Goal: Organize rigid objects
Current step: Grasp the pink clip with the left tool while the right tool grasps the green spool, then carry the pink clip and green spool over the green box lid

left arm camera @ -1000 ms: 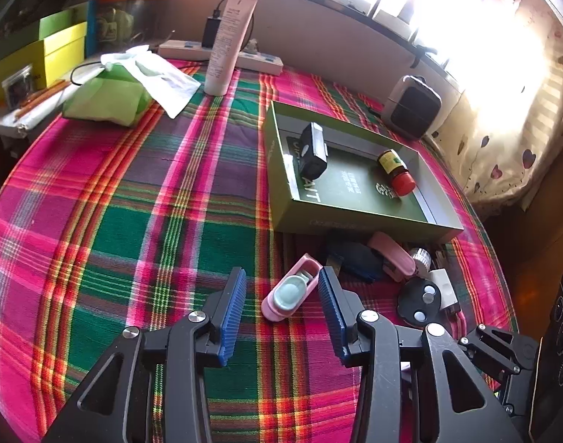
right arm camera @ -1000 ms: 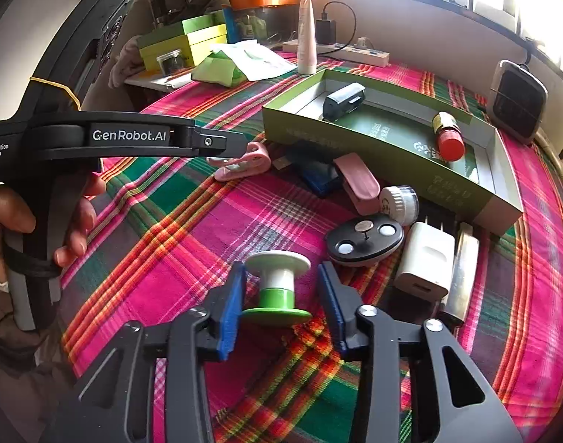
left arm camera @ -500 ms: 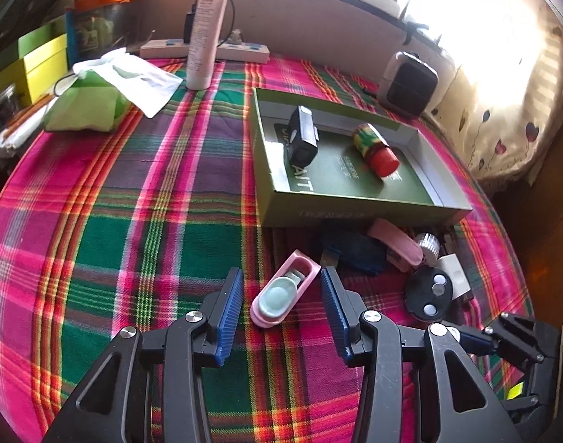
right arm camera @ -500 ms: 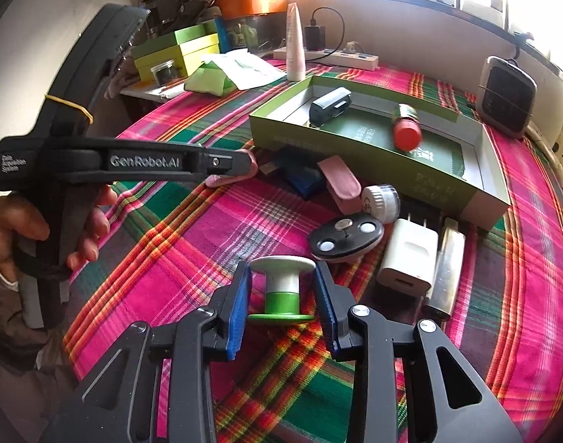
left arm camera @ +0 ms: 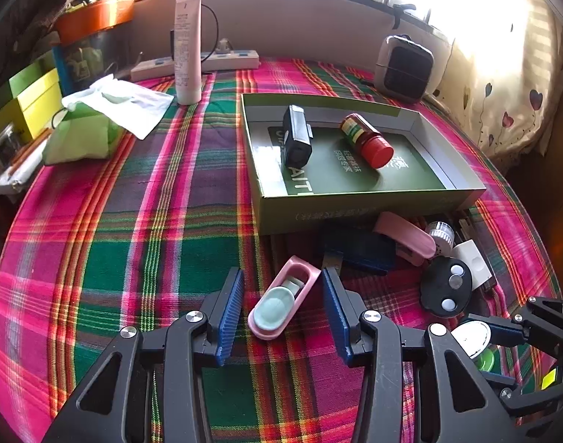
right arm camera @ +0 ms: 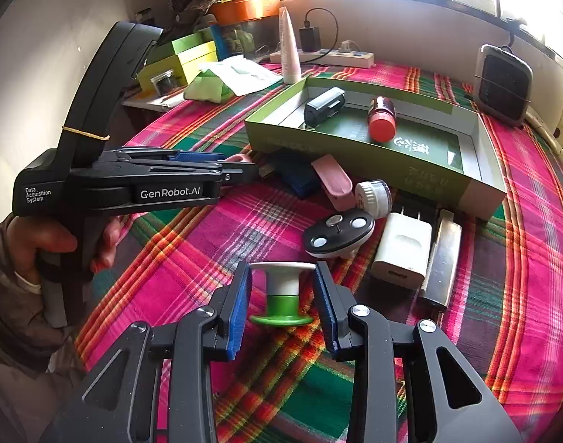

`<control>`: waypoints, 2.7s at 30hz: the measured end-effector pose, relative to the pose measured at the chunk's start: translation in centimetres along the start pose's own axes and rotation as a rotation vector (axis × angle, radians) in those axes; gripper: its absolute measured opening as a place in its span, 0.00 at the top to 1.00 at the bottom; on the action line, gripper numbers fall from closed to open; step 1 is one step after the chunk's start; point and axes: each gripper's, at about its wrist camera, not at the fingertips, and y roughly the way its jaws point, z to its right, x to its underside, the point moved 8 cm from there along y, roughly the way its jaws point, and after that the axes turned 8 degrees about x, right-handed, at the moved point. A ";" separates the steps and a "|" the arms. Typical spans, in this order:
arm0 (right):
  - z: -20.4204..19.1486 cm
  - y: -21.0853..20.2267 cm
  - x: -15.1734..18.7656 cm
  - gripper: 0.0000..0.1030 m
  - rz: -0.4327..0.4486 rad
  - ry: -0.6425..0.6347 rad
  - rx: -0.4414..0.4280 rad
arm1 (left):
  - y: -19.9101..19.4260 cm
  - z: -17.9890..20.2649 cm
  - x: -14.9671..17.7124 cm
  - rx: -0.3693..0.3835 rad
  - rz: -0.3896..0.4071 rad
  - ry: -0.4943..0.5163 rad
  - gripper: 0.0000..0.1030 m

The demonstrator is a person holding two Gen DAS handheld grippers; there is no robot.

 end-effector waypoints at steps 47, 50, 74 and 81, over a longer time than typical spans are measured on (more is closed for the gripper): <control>0.5 -1.6 -1.6 0.66 0.051 0.020 -0.009 | -3.8 1.3 -2.5 0.029 0.085 0.013 0.84; 0.8 -1.8 -1.9 0.66 0.063 0.032 -0.016 | -4.1 1.5 -2.9 0.034 0.091 0.017 0.84; 10.4 -1.4 -7.8 0.66 0.108 0.202 0.127 | -0.8 4.3 -8.3 0.115 0.088 0.041 0.84; 13.0 0.6 -9.2 0.66 0.074 0.227 0.158 | 1.1 4.3 -9.5 0.122 0.066 0.039 0.84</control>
